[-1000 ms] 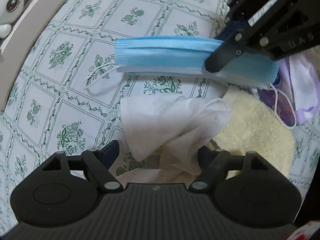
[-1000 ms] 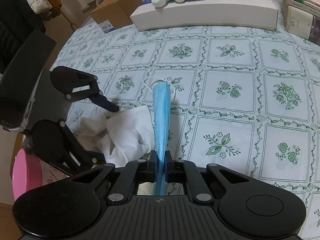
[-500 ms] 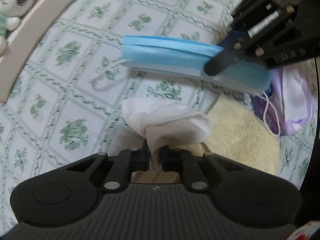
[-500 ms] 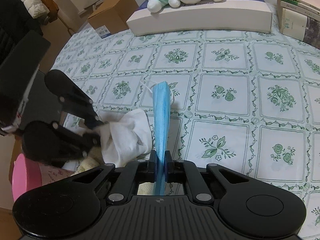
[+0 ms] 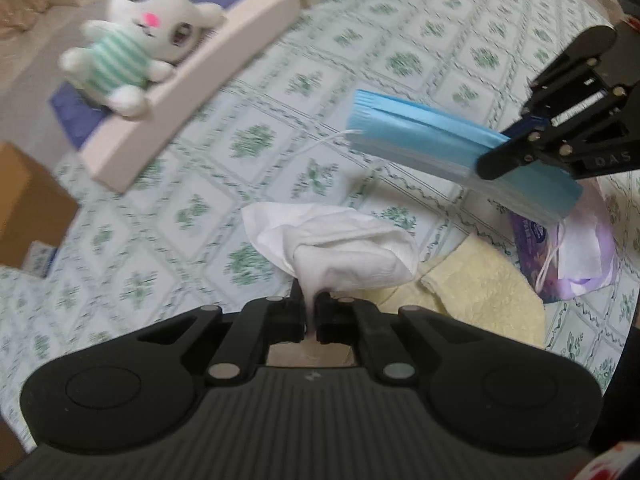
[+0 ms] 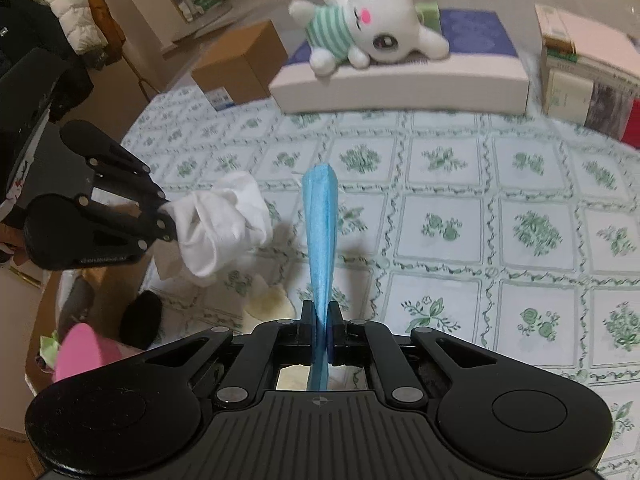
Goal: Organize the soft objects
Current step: 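Carry the white cloth in the left tool and mask in the right tool over the box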
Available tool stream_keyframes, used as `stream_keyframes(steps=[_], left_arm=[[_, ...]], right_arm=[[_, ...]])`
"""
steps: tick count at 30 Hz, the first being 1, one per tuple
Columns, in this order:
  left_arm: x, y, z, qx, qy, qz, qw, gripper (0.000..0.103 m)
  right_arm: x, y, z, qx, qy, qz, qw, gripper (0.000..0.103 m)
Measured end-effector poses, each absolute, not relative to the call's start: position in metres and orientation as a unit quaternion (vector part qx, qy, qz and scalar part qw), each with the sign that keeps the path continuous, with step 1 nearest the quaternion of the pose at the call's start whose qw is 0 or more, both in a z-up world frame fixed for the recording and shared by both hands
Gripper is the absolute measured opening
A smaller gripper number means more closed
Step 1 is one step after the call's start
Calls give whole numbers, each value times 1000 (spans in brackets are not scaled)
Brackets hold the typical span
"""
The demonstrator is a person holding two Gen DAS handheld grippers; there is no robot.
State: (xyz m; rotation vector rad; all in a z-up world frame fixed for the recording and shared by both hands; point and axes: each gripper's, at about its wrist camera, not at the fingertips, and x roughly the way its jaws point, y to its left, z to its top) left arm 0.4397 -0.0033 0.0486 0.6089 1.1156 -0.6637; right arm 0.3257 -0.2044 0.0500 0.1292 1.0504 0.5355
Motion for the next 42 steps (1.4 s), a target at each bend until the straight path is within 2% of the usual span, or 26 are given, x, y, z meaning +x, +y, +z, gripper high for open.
stream_keyframes(steps=[13,27,34,42], left_arm=[[382,47,137,272,480,-237,800,4],[307,105,204,274,463,-181,823,4],[271,140,216,264,471,-152,828,4],[239,181,218,249,480,-119,833,4]], right_arm=[[283,-169,130,51,443,272,853,3],[229,-96,213,64,399,332,852,3],[206,-45,219,71,405,361,837,3],[188,5,198,92,425,381,816,3]])
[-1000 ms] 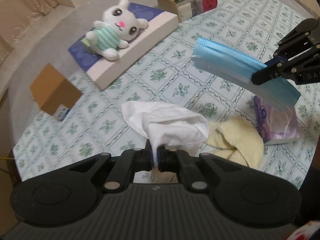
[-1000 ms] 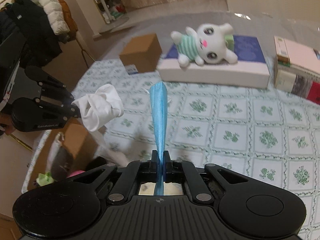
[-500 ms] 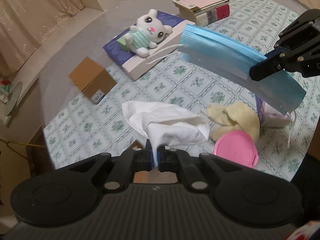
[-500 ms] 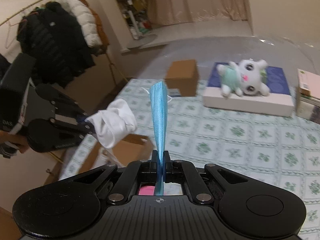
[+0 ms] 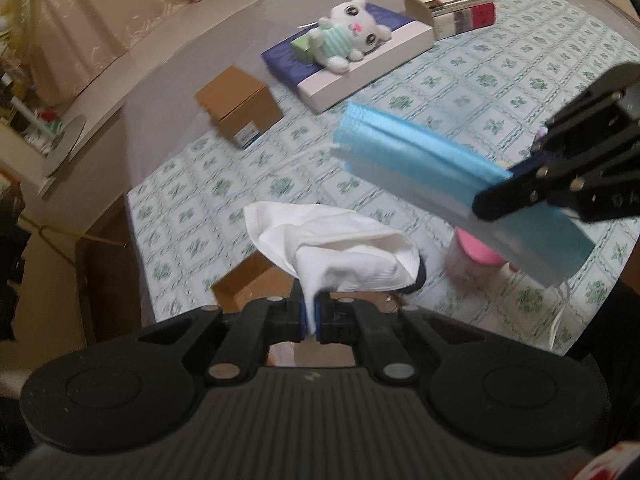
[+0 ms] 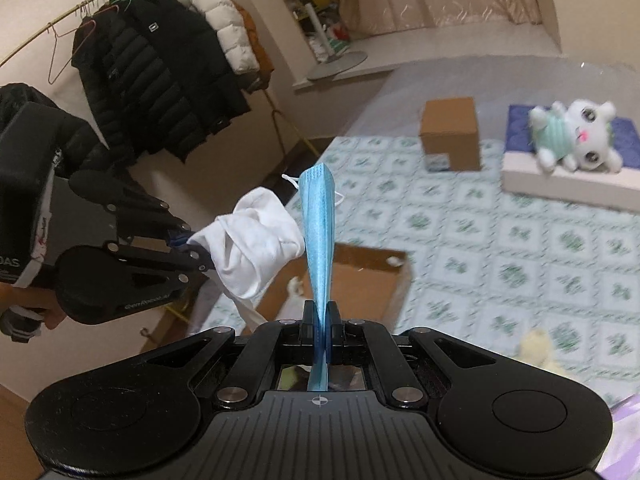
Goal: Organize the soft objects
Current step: 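Carry the white cloth in the left tool and mask in the right tool over the box, then open both tools to drop the white cloth and mask into the box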
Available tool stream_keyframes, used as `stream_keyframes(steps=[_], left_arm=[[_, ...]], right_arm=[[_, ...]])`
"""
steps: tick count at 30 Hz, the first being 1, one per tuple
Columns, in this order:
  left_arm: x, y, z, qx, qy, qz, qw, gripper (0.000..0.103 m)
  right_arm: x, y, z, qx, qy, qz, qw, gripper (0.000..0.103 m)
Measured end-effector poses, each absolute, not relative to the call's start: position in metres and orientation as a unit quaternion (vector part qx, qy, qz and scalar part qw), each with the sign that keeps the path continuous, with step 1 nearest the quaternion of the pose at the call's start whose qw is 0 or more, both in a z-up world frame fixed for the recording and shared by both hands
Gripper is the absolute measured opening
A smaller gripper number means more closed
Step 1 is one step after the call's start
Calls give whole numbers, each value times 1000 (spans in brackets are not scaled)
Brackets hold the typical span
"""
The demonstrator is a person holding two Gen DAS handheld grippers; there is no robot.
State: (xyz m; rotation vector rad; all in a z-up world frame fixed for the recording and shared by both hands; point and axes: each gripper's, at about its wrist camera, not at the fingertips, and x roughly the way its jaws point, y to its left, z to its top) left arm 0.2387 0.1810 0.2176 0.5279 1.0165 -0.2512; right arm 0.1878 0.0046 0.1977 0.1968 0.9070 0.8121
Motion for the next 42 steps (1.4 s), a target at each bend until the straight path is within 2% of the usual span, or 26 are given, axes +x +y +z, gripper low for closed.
stream_keyframes(steps=[14,32,36,38,42], left_arm=[[227,244,160,216,509,-89,829,4],[289,279,45,176,543,-103,815,4],[297,286,24,167,553,-108,809,12],[300,289,18,160,554,-111,810,13],[300,295,13,158,552,-111,811,28]], right_arm=[[186,69,138,102,463,378,795,3],[226,108,50,98,500,331,795,3],[231,117,32,92,511,328,789,3],[234,121,25,84,514,323,790,3],[242,128,11,70,520,311,792,3]])
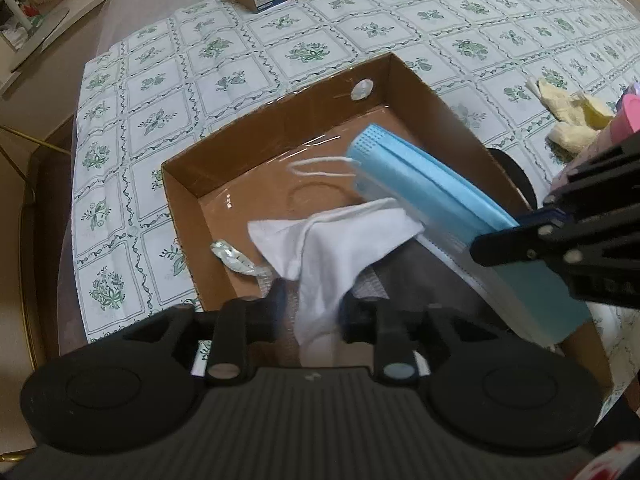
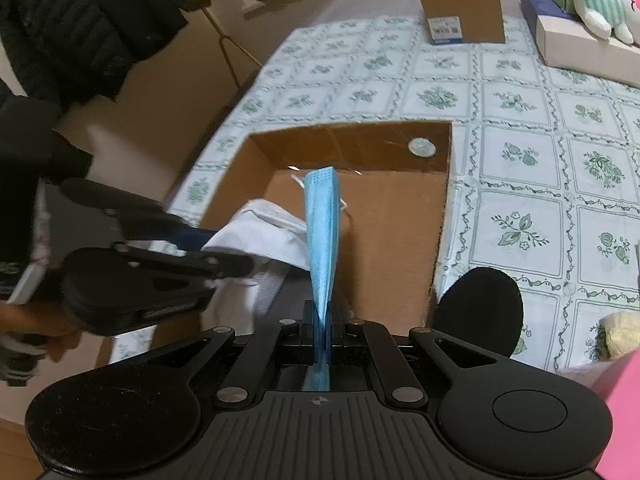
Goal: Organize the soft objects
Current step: 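Open both tools to drop the white cloth and mask into the box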
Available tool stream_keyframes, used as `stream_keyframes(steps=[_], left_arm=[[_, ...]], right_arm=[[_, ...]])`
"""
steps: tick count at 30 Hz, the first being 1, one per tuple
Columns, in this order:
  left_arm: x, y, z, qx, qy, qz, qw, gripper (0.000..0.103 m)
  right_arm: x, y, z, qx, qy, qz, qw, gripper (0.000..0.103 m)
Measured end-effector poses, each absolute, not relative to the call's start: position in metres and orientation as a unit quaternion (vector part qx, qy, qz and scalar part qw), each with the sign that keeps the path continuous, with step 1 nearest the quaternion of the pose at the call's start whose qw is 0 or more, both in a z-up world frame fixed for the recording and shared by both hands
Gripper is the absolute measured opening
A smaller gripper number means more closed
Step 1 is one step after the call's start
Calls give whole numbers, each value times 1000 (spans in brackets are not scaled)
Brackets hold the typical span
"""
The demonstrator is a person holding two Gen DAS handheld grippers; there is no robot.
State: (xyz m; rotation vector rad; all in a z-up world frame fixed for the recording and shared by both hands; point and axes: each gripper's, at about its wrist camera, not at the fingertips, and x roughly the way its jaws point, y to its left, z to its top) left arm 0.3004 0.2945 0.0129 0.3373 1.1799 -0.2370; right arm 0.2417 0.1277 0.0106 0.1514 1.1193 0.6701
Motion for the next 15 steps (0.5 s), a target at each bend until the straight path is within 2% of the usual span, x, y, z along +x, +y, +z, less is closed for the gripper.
stream_keyframes(steps=[4,10,11,13,14,15], left_arm=[[297,300,16,152,547,-113,815,38],[285,305,29,144,536,-114,824,44],[282,306,32,143,534,-114,825,45],[276,307,37,139,530,-112,829,45],[273,308,40,137,528,-110,831,45],[269,308,42,135,526,-108,833,45]], right_arm=[[244,132,4,52,518,307,796,3],[241,138,8,35,507,320,800,4],[240,138,11,35,504,322,801,7],[236,138,20,31,493,325,806,28],[234,136,24,30,487,326,810,46],[232,136,29,30,481,327,813,59]])
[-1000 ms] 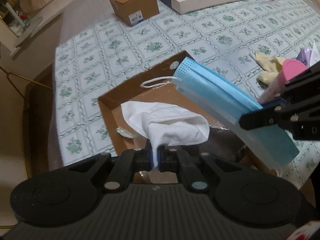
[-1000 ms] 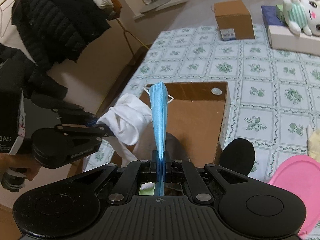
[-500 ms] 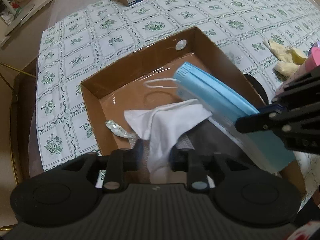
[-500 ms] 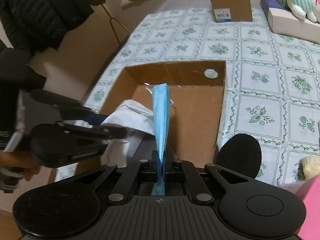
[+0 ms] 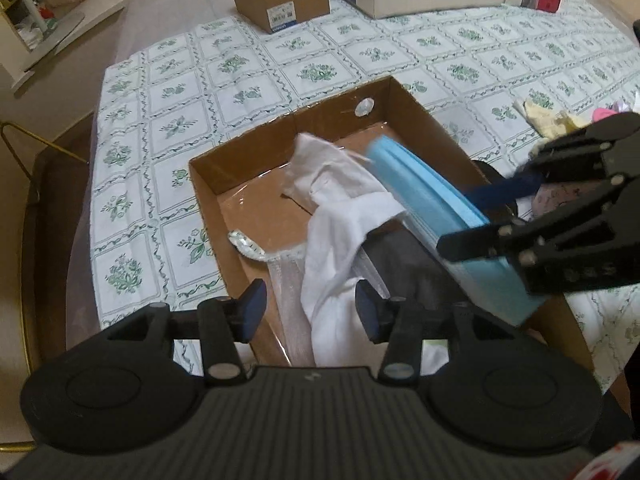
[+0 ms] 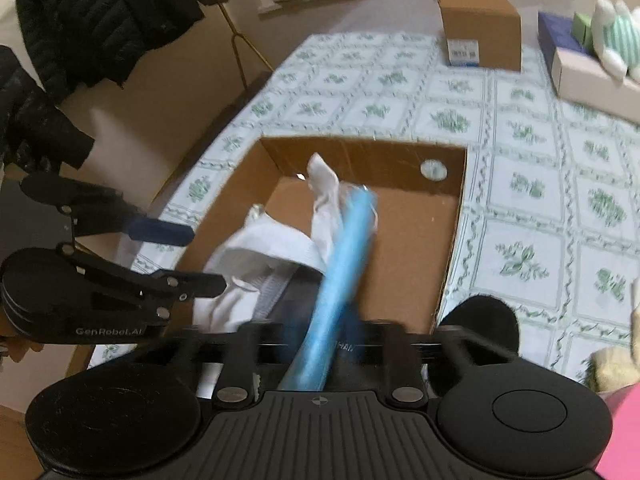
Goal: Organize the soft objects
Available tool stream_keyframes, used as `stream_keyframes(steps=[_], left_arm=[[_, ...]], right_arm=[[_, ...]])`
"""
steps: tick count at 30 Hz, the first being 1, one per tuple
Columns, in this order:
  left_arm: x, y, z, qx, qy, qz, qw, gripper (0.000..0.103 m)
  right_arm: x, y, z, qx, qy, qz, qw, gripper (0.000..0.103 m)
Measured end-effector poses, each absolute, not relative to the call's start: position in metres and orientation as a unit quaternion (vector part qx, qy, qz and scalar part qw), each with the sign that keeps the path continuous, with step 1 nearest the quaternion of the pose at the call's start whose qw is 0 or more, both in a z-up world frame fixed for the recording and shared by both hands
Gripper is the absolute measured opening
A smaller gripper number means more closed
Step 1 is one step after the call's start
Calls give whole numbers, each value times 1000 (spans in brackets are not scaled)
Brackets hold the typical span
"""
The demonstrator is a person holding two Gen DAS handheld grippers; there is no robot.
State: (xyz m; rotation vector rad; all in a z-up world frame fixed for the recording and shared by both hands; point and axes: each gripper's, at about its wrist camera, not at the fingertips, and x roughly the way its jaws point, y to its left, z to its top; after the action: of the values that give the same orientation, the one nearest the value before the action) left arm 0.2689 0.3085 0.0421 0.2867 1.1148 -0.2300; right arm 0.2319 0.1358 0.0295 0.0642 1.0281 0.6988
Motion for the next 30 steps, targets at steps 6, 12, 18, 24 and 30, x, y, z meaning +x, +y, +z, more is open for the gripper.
stream_keyframes(steps=[6,12,18,24,30], left_arm=[[245,313,60,111,508,-95,849,45],[214,307,78,85,484,-85,867,49],[181,293,91,71,459,-72,883,52],[146,272,100,57,432,-59,898,60],[113,245,106,48,399,-42,915,66]], right_arm=[[217,126,60,19,457,337,823,60],[195,100,90,30,434,342,833,60],[162,64,118,54,408,348,842,60],[125,21,130,75,378,341,857,62],[86,-30,121,91,364,317,871,64]])
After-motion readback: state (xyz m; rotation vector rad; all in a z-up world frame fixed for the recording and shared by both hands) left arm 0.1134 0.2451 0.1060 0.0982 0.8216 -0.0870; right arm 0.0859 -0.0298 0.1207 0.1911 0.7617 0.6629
